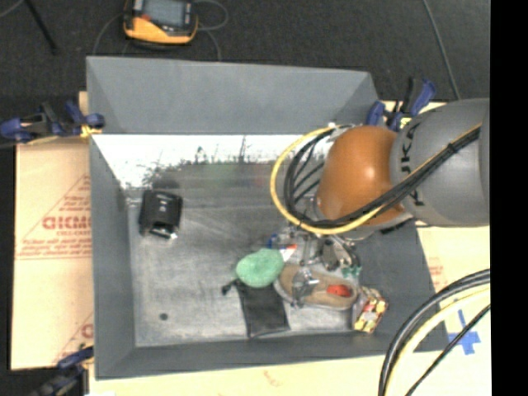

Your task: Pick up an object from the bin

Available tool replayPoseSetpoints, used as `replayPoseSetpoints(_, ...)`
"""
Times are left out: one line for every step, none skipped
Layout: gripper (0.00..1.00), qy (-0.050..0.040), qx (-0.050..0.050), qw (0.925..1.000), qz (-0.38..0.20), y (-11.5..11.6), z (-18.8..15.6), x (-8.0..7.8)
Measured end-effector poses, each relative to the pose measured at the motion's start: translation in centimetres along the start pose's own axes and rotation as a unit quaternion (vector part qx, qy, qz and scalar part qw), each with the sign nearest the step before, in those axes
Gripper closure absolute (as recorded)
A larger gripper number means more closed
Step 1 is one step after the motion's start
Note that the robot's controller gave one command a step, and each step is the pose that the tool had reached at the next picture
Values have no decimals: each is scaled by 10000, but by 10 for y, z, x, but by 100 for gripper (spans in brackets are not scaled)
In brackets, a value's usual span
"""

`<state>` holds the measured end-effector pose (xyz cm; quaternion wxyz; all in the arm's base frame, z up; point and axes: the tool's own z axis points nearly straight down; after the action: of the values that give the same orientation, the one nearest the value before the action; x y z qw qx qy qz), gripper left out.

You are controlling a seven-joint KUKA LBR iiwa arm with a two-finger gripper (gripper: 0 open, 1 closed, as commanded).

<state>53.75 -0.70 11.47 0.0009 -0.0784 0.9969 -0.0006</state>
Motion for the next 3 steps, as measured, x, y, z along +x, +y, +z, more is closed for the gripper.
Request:
replayPoseSetpoints(100, -20, -8, 9944, -1054, -5, 41, -29)
replayPoseSetpoints(100, -21, -7, 9944, -1055, -5, 41, -29)
replayPoseSetpoints(100, -15, -4, 9892, -1466, -9, -80, -43)
